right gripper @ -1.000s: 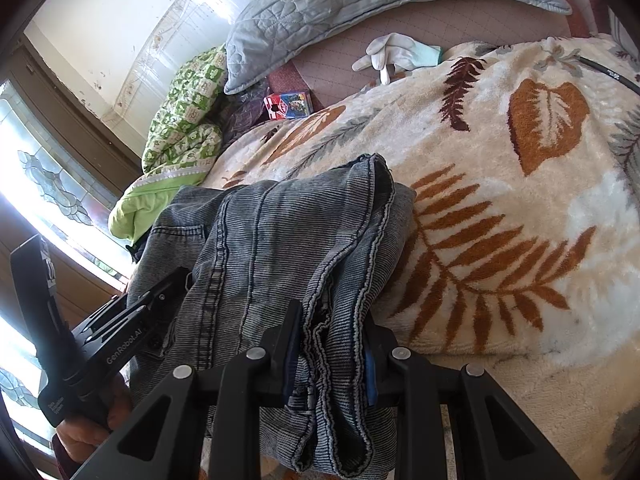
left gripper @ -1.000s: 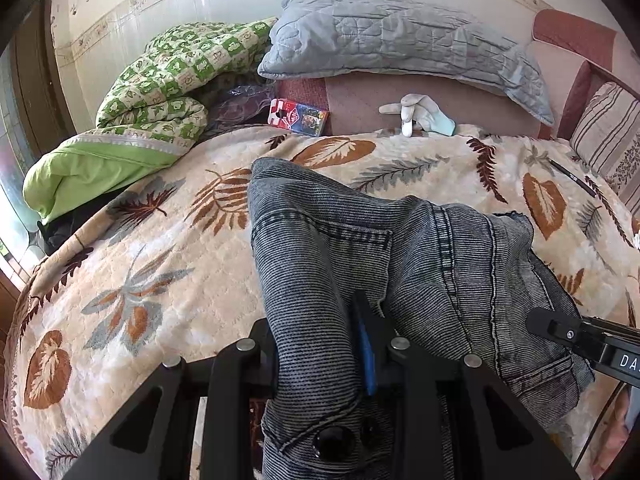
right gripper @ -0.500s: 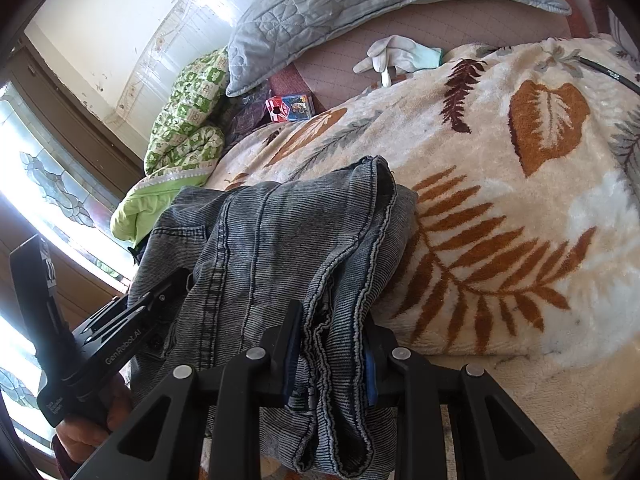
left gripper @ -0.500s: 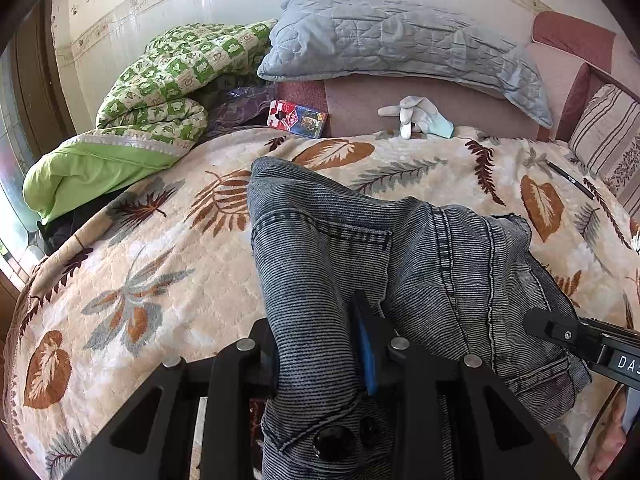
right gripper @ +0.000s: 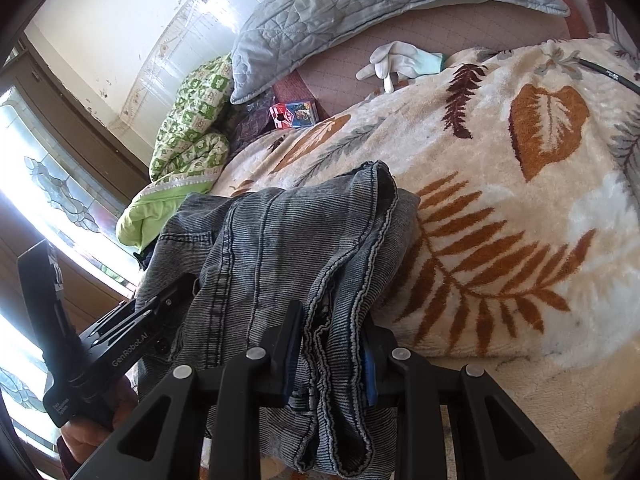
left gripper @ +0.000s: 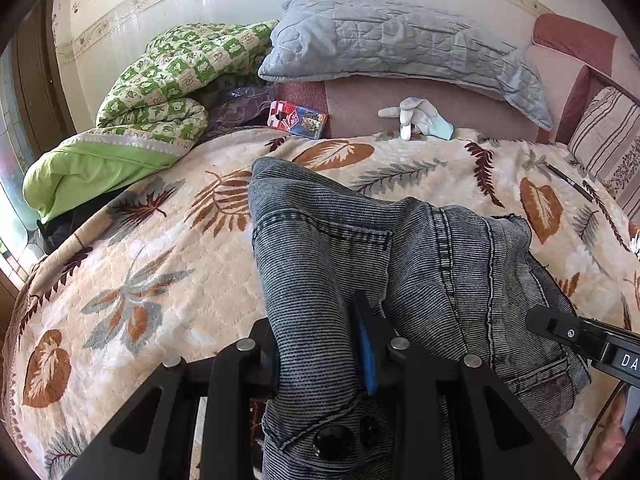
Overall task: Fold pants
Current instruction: 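Press the folded jeans stack down onto the bed with both grippers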
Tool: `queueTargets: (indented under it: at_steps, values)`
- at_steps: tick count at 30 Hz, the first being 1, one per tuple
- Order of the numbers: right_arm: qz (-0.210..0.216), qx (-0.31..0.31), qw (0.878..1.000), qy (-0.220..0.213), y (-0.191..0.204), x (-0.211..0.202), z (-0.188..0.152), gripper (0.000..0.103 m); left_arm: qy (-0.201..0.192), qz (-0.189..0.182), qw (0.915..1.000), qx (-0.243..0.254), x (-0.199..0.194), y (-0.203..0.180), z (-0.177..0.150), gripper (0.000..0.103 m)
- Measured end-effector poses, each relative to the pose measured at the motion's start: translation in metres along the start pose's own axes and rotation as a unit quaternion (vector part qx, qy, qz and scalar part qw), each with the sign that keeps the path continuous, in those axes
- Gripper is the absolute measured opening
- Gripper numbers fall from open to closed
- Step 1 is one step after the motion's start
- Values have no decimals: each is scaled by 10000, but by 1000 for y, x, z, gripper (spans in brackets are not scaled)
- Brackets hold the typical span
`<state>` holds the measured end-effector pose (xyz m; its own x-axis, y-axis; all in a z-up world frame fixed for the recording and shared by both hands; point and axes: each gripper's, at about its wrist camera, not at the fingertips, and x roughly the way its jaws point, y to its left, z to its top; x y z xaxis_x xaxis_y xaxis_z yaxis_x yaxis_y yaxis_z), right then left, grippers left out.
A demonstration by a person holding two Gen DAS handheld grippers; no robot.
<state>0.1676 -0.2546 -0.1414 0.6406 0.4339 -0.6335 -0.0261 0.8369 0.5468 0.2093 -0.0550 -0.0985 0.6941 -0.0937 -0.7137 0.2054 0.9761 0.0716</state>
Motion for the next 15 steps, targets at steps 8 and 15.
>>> queueTargets:
  at_steps: [8, 15]
  values:
    - [3, -23, 10000, -31, 0, -1, -1, 27, 7, 10, 10000, 18, 0, 0, 0, 30]
    - [-89, 147, 9996, 204, -8, 8, 0, 30, 194, 165, 9997, 66, 9, 0, -1, 44]
